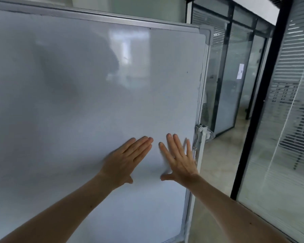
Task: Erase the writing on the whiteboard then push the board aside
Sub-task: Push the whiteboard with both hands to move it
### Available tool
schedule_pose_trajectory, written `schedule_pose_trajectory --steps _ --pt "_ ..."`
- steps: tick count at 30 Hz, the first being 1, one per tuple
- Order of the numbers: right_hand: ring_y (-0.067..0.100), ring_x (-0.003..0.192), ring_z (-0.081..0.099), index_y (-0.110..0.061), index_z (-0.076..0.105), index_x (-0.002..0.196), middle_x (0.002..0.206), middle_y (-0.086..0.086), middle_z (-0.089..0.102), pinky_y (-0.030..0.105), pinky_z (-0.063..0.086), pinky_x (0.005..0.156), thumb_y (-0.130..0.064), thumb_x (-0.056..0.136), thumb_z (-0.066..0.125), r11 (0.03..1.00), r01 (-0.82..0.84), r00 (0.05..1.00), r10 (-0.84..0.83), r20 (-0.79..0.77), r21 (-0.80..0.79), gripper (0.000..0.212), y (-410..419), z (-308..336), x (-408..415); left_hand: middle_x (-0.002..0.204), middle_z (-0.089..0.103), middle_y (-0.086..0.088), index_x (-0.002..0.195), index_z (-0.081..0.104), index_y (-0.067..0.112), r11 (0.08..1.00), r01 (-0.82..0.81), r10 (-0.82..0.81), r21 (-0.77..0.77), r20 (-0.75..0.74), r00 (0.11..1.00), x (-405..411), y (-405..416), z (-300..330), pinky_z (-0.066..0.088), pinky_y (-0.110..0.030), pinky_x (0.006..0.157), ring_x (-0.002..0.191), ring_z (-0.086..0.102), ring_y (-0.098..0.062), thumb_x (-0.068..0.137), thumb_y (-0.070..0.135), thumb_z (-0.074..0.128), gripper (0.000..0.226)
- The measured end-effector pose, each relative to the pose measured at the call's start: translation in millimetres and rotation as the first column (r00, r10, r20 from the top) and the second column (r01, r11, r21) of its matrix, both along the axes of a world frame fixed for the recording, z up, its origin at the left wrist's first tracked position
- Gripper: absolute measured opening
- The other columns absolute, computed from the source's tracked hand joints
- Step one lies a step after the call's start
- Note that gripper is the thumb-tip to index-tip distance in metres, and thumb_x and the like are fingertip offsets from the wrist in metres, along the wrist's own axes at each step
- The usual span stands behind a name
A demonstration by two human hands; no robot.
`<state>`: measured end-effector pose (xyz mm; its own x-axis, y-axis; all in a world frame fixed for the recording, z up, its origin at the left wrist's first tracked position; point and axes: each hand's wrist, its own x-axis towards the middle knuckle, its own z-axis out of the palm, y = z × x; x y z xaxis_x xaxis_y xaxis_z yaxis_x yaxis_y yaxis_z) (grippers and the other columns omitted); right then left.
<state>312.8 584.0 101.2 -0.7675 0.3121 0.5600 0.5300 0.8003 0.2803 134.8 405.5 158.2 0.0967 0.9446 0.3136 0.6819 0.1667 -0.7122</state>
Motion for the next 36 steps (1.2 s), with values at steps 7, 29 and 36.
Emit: schedule_pose_trajectory --steps 7,29,36 --pt "0.036 0.151 -0.012 -0.018 -0.007 0.158 0.163 0.017 -0.013 0.074 0.019 0.110 -0.076 0.037 0.083 0.994 -0.111 0.994 0.110 -0.012 -0.022 0.161 32 -2 -38 0.163 -0.018 -0.016 0.156 -0.002 0.002 0.996 -0.087 0.087 0.011 -0.001 0.996 -23 20 -1 -0.012 -0.044 0.123 0.150 -0.017 -0.031 0.049 0.073 0.080 0.152" --pt "0.037 0.151 -0.004 -0.017 -0.003 0.157 0.163 0.017 -0.009 0.071 0.019 0.110 -0.069 0.041 0.087 0.968 -0.241 0.970 0.241 -0.013 -0.064 0.156 191 8 -262 0.158 -0.028 -0.019 0.152 -0.016 -0.003 0.975 -0.219 0.218 0.040 0.023 0.976 -210 163 1 -0.021 -0.045 0.119 0.145 -0.028 -0.033 0.066 0.071 0.072 0.144" --pt "0.037 0.151 0.000 -0.017 0.003 0.158 0.163 0.020 0.001 0.070 0.018 0.111 -0.067 0.042 0.088 0.937 -0.344 0.939 0.342 -0.042 -0.066 0.152 247 7 -350 0.157 -0.032 -0.020 0.150 -0.021 -0.003 0.947 -0.315 0.315 0.066 0.009 0.949 -278 206 -2 -0.022 -0.046 0.118 0.144 -0.031 -0.034 0.068 0.073 0.068 0.143"
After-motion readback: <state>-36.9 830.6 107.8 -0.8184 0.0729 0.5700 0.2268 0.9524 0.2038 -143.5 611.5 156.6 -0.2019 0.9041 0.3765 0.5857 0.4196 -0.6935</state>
